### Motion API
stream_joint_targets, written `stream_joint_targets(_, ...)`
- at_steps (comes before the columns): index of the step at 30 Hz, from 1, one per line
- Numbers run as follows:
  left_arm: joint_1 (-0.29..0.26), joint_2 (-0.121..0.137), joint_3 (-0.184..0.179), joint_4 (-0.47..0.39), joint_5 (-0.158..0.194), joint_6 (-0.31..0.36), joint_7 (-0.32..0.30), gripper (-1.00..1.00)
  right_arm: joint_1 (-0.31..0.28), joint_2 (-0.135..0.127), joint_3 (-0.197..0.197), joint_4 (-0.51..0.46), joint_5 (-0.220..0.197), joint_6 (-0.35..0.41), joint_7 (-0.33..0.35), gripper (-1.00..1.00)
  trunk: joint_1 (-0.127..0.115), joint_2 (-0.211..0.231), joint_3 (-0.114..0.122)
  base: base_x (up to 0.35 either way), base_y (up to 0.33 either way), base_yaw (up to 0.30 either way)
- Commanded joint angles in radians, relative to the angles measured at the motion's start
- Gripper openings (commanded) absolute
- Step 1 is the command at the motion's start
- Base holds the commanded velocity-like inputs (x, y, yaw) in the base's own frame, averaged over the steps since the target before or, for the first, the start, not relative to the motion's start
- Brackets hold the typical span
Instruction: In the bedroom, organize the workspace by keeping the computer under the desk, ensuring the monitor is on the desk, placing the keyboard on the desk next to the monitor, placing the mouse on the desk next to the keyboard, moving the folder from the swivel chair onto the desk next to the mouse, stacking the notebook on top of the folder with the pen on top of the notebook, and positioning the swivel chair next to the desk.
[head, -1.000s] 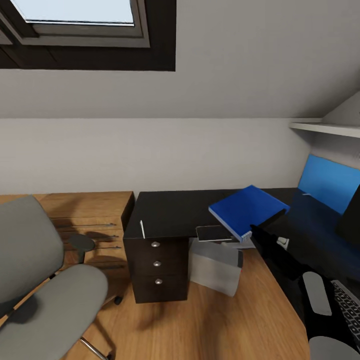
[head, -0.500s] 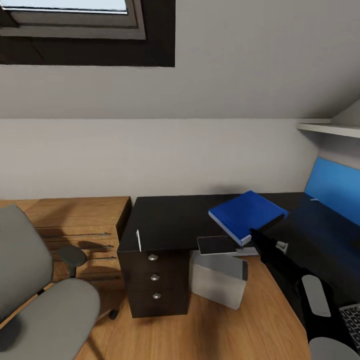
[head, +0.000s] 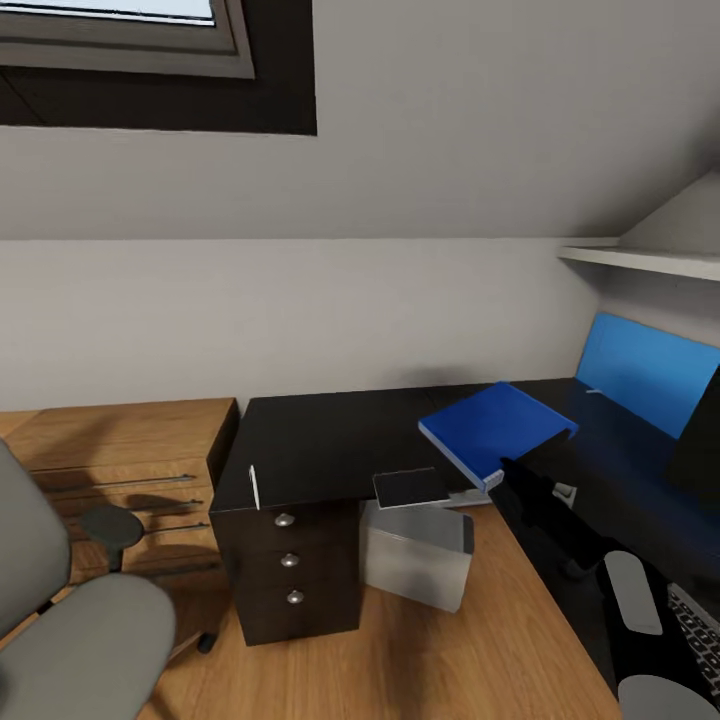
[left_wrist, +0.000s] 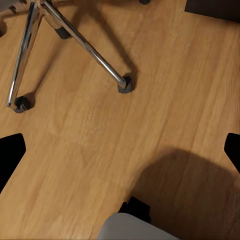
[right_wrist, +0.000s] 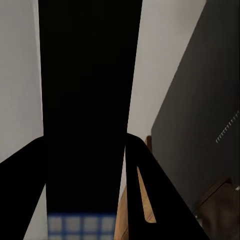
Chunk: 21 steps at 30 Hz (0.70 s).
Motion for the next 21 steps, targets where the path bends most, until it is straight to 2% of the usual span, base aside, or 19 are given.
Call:
stream_joint_targets(1,-0.001,0.0,-0.009,0.0,0.005,-0.003,0.007,1.0,-0.001,0.0,-0.002,0.001,0.001,0.006,0.003,-1.0,0.0,-0.001,-0.001,0.0,0.0,-0.036)
stream_joint_targets(21,-0.001,0.0,-0.009,0.0,0.005,-0.002,0.007,1.0,-0.001,-0.004,-0.006,0.001,0.002,0.006,0.005,-1.0,0.0,-0.001,-0.001,0.0,0.0,-0.005)
